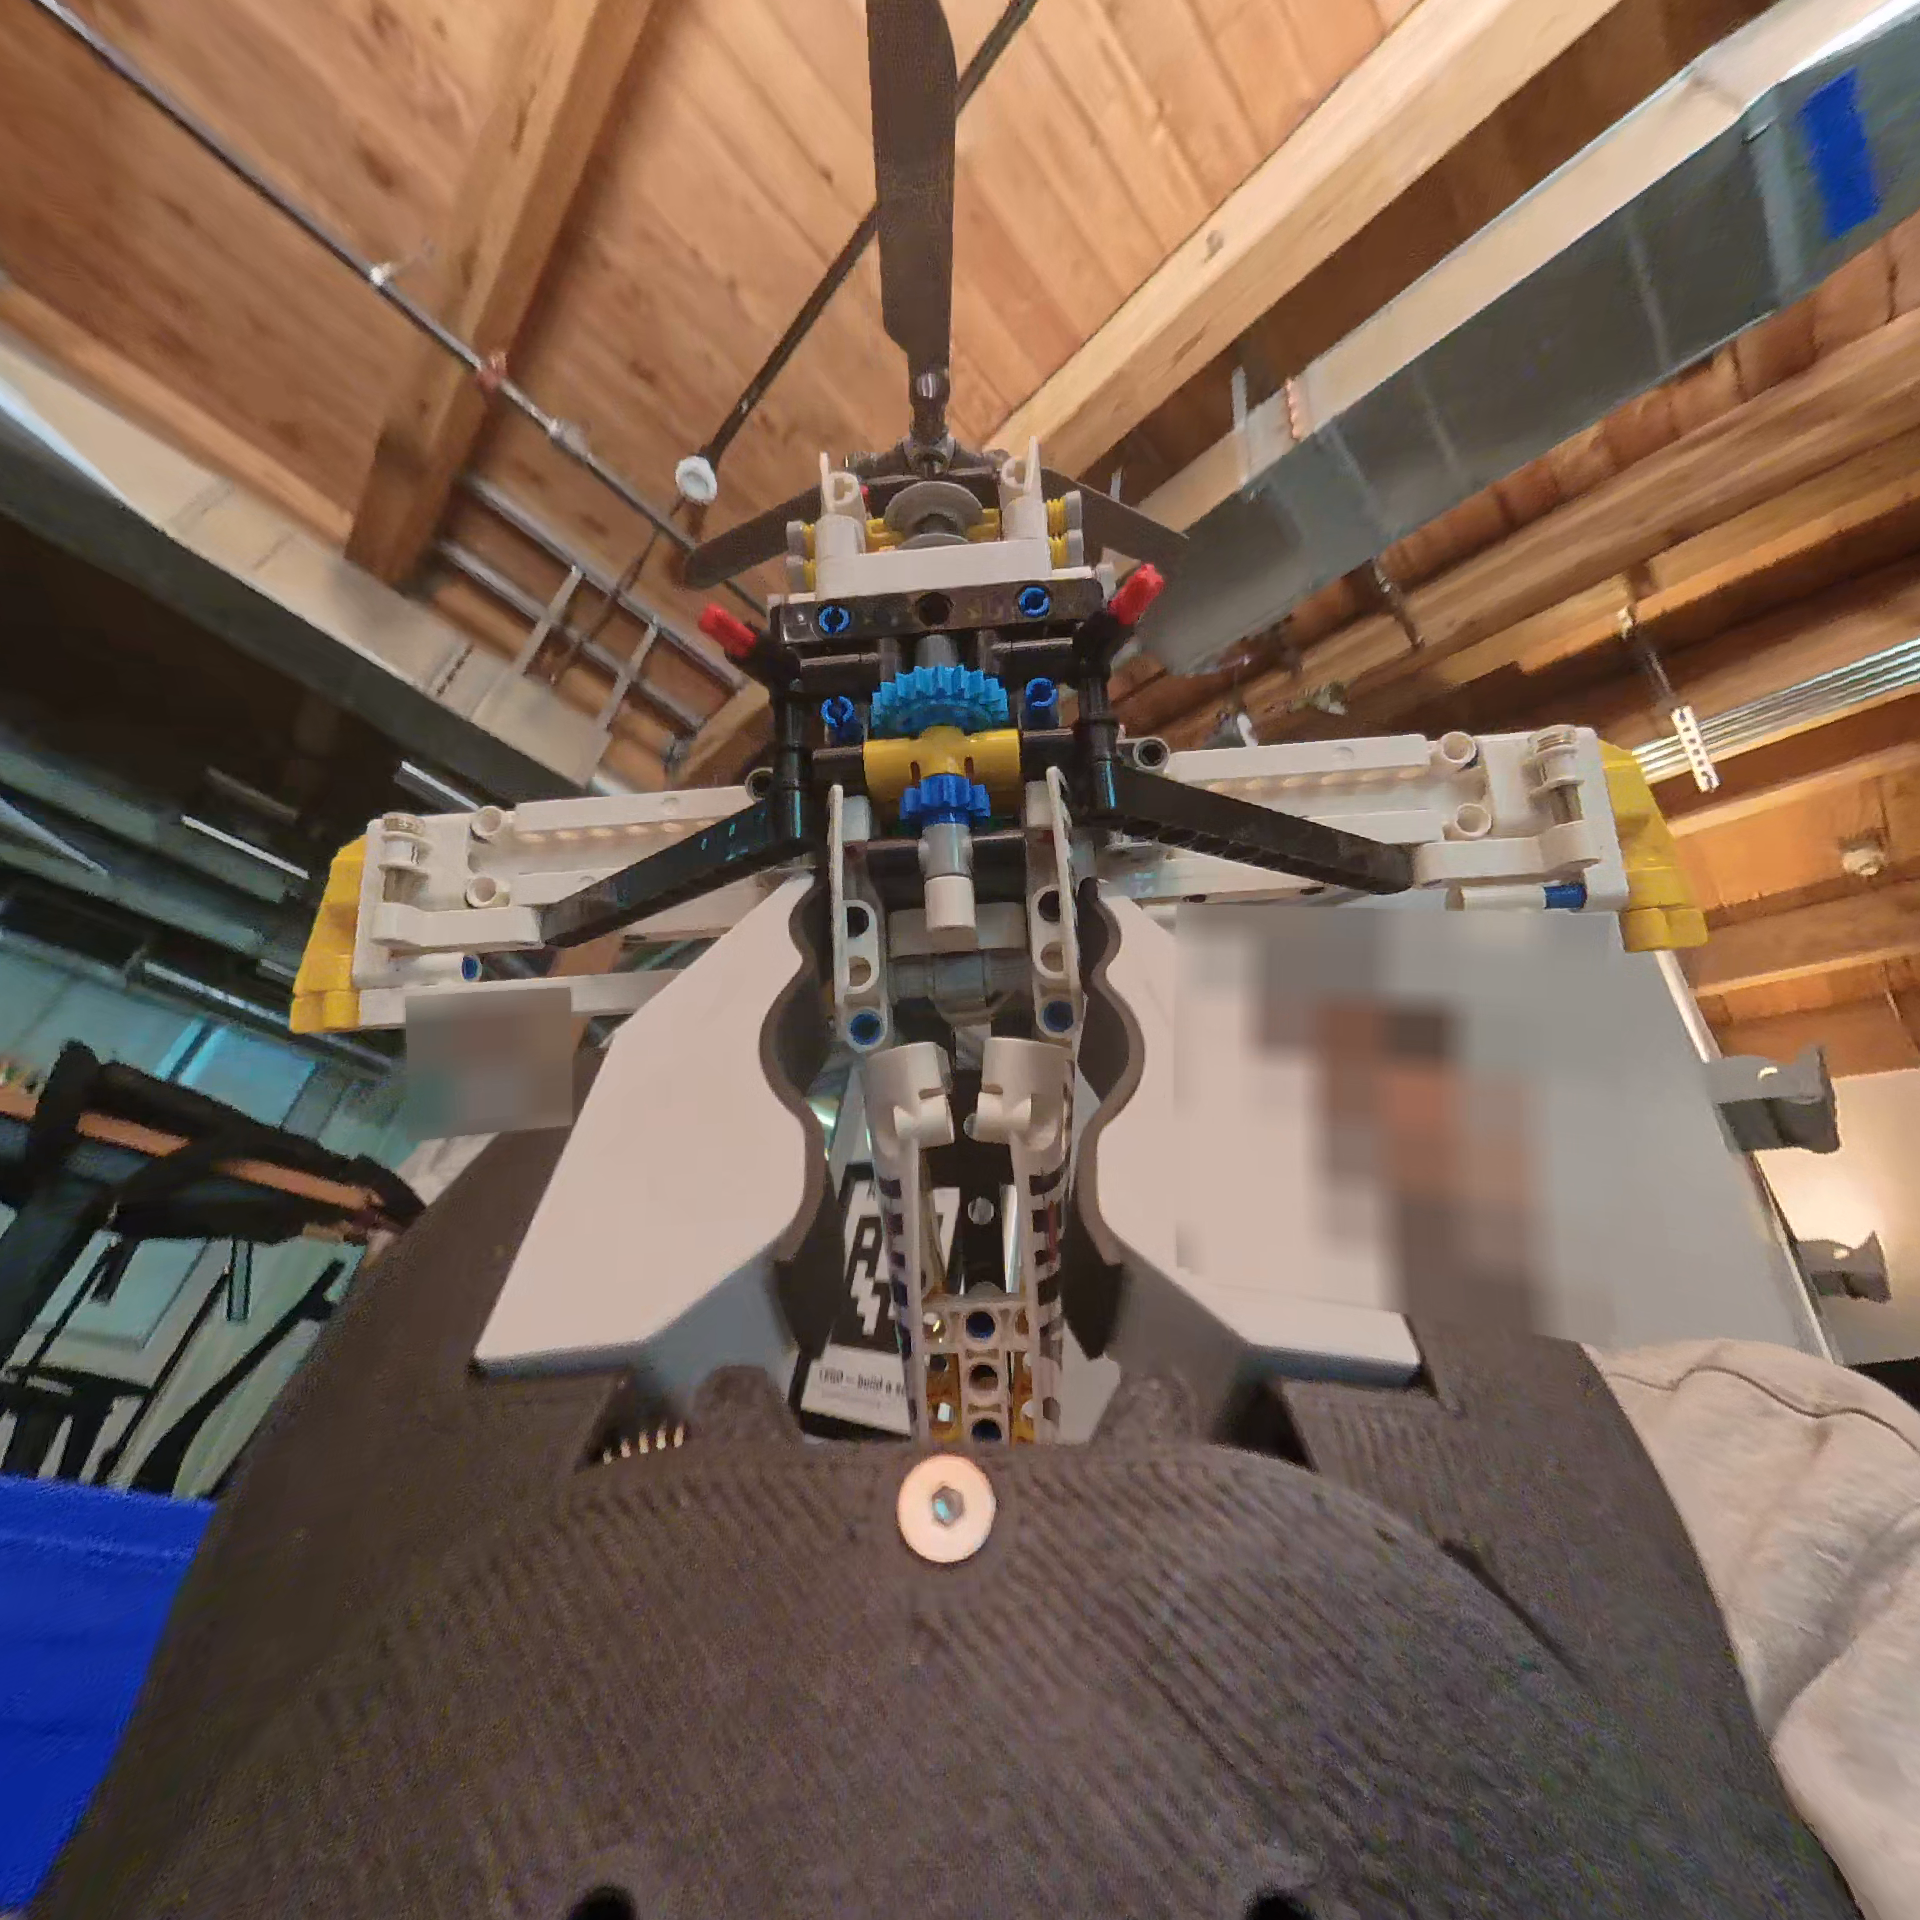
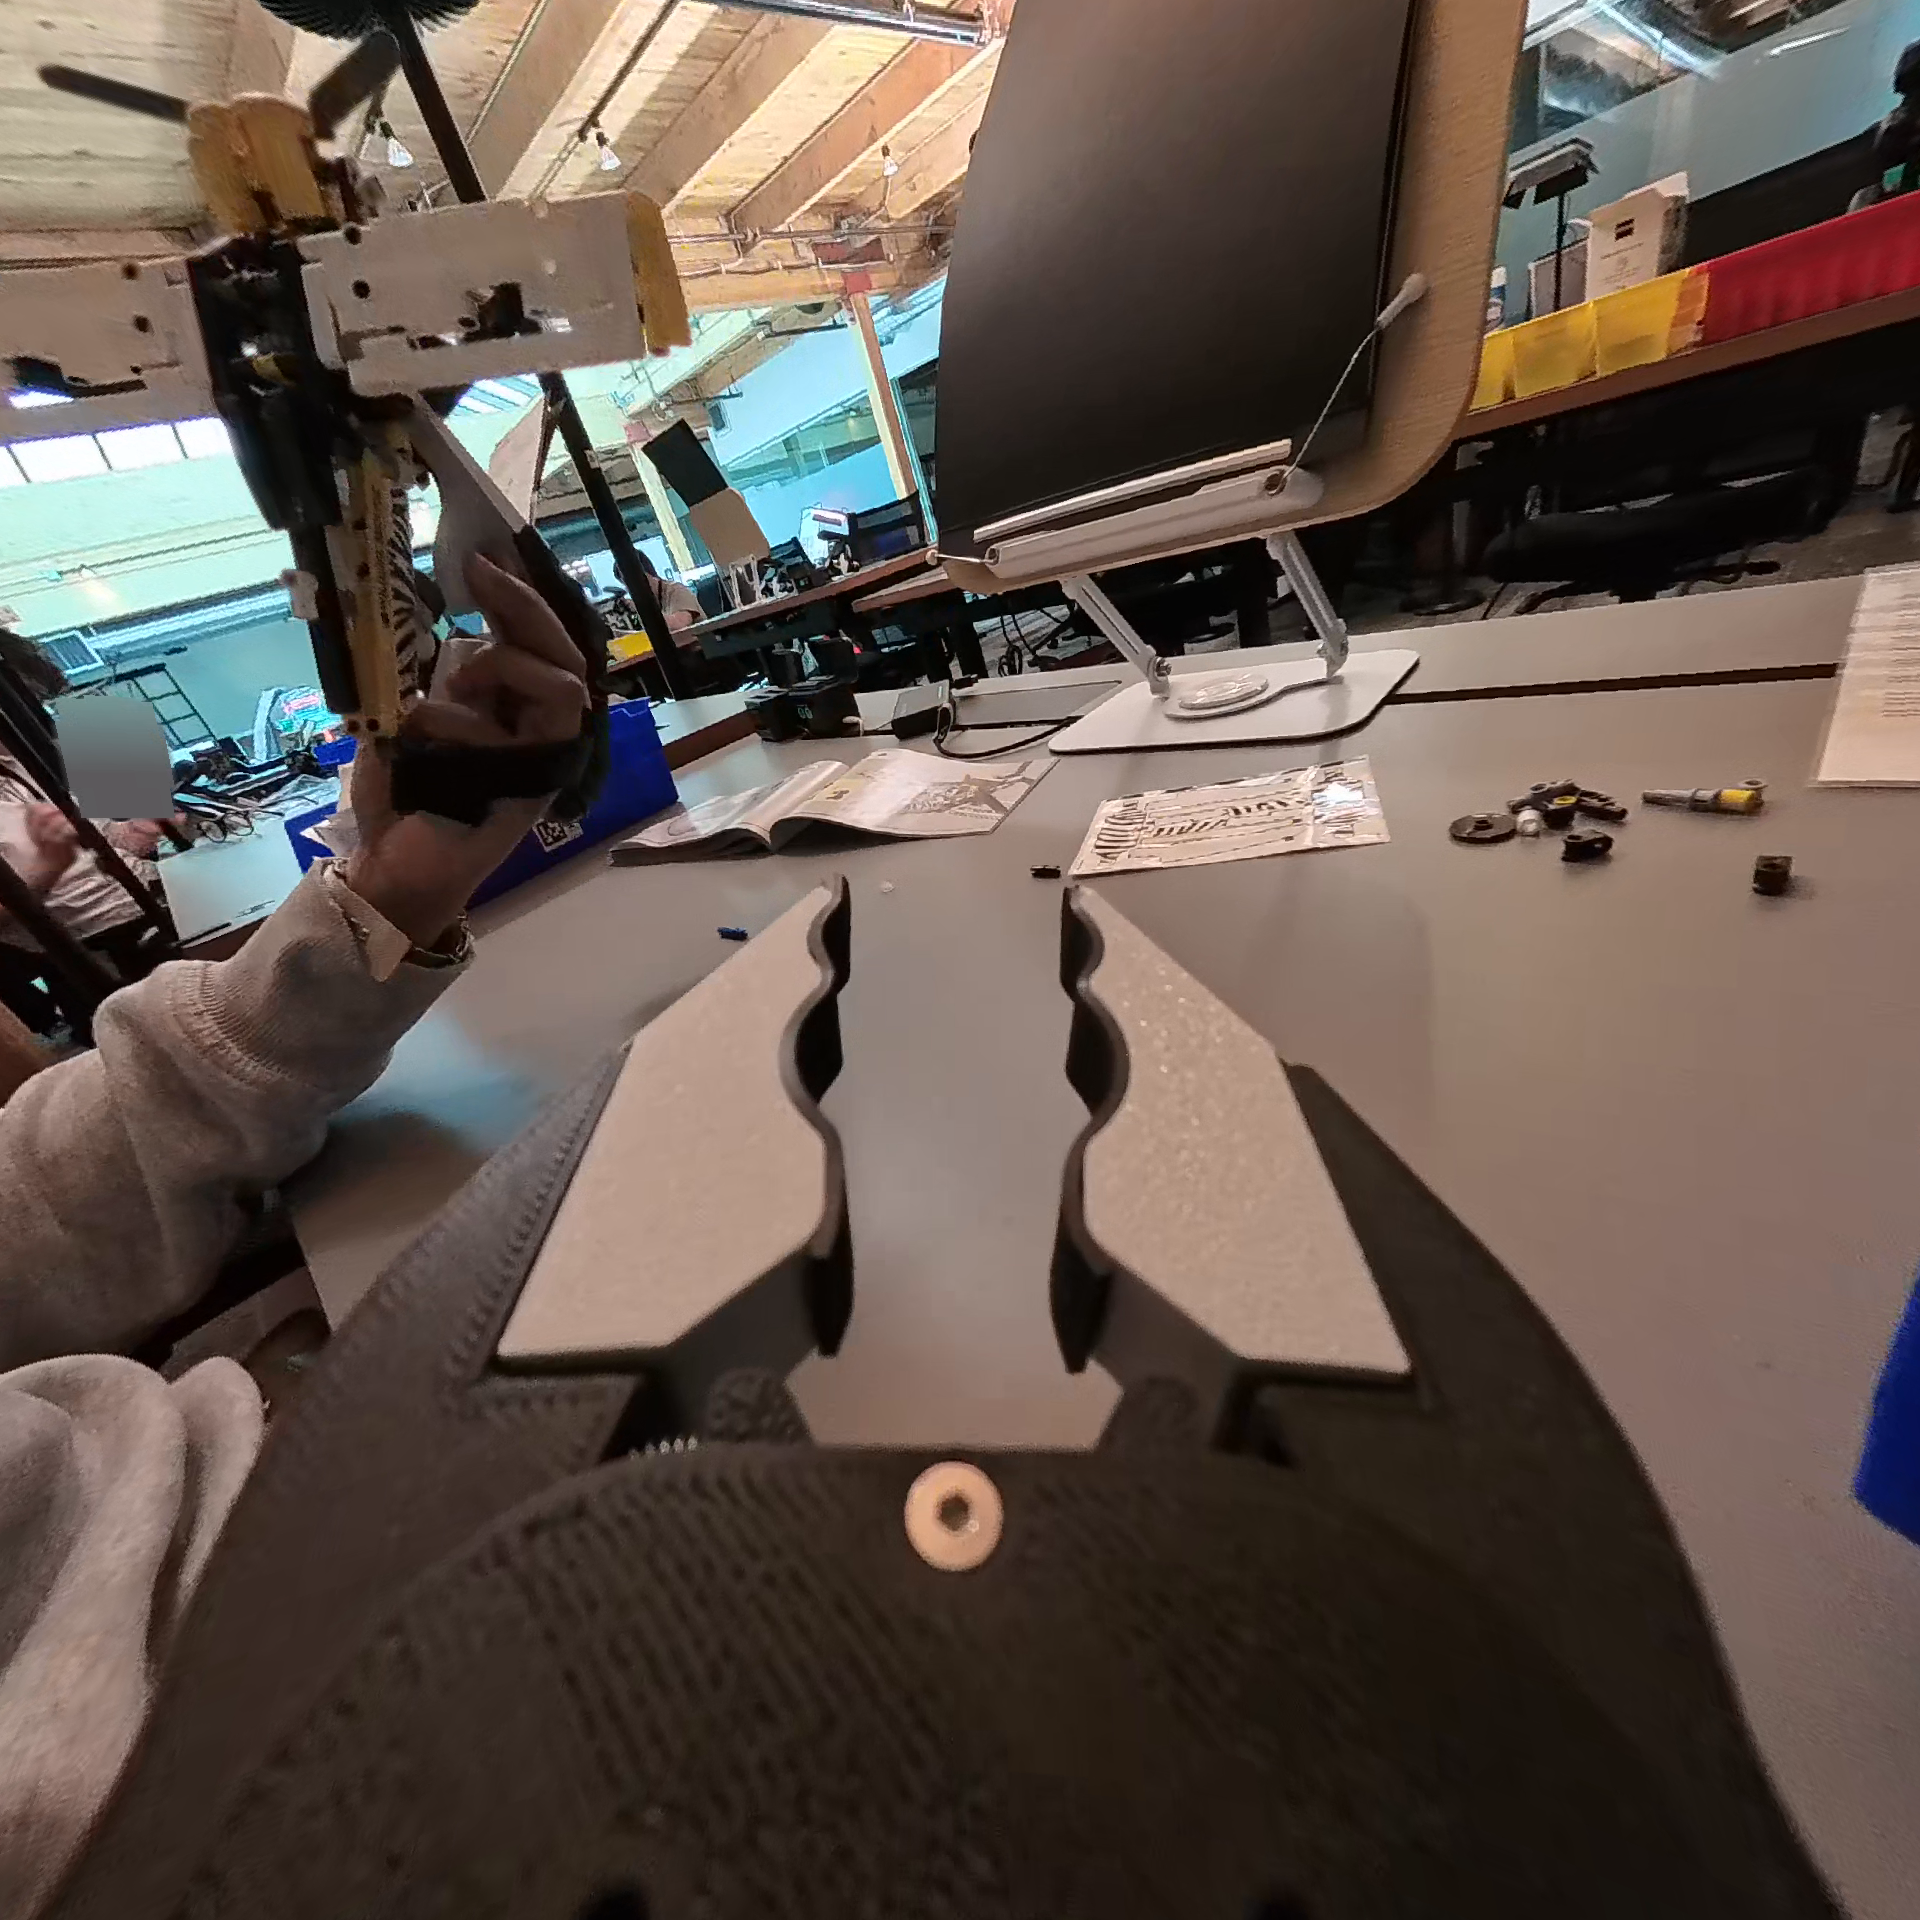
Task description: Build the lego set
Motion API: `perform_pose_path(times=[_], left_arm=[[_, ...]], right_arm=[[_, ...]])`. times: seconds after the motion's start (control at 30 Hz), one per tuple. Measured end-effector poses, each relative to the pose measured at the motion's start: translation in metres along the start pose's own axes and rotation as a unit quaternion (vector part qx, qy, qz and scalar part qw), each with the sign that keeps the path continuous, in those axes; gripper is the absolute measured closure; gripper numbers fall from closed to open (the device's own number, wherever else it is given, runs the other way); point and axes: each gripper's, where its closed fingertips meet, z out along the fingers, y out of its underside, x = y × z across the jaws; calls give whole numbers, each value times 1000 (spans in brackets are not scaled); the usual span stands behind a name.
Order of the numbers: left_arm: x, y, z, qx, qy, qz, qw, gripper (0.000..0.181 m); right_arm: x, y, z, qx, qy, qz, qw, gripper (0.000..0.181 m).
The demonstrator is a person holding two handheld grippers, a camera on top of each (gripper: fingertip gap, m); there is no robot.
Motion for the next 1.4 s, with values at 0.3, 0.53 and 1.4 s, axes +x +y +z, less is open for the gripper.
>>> perform_pose_path(times=[0.3, 0.53, 1.4], left_arm=[[2, -19, -14, 49, -13, 6, 999, 137], [2, -19, -13, 51, -12, 3, 999, 137], [13, -24, -15, 64, 23, -18, 998, 138]], right_arm=[[-2, 4, 3, -14, 1, -13, 1000, 143], [-1, 2, 2, -10, -1, -5, 1000, 143], [-3, 5, 4, -19, -4, -7, 1000, 143]])
